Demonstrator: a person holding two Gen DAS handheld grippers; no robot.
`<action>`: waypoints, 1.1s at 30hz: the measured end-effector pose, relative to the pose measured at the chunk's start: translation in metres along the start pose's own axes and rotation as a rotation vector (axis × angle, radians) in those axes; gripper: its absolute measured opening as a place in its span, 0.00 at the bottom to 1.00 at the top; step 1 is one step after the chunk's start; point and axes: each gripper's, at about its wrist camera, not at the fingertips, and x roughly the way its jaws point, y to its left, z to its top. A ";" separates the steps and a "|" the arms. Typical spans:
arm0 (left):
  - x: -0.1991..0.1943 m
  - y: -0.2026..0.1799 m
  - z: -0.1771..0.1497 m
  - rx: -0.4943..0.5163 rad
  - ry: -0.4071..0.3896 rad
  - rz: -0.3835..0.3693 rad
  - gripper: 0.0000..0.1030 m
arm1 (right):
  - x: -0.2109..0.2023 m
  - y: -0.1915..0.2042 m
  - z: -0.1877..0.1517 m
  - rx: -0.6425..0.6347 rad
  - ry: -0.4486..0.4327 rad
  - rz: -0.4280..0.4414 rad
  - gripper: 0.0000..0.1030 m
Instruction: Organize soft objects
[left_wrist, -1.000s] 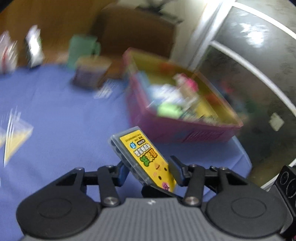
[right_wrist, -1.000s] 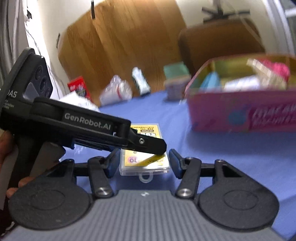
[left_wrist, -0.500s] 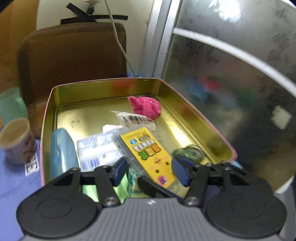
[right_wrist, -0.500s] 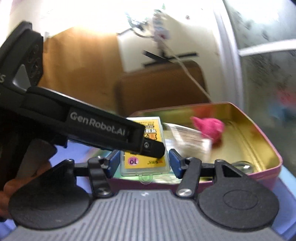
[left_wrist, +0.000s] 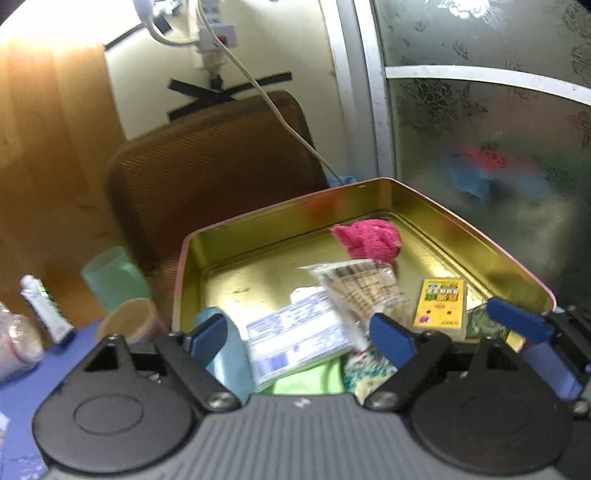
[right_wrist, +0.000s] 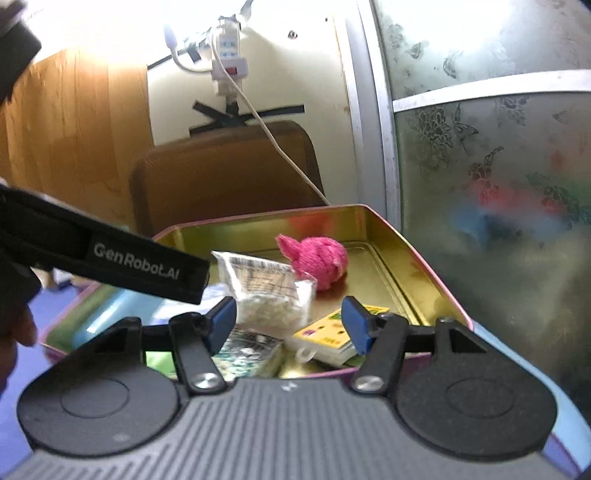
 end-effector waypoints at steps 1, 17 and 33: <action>-0.006 0.000 -0.003 0.005 -0.008 0.006 0.87 | -0.004 0.002 0.001 0.004 -0.007 0.004 0.63; -0.081 0.060 -0.076 -0.146 -0.020 0.069 0.94 | -0.058 0.038 -0.016 0.045 0.063 0.120 0.65; -0.086 0.094 -0.153 -0.230 0.114 0.146 1.00 | -0.070 0.067 -0.023 0.164 0.144 0.239 0.67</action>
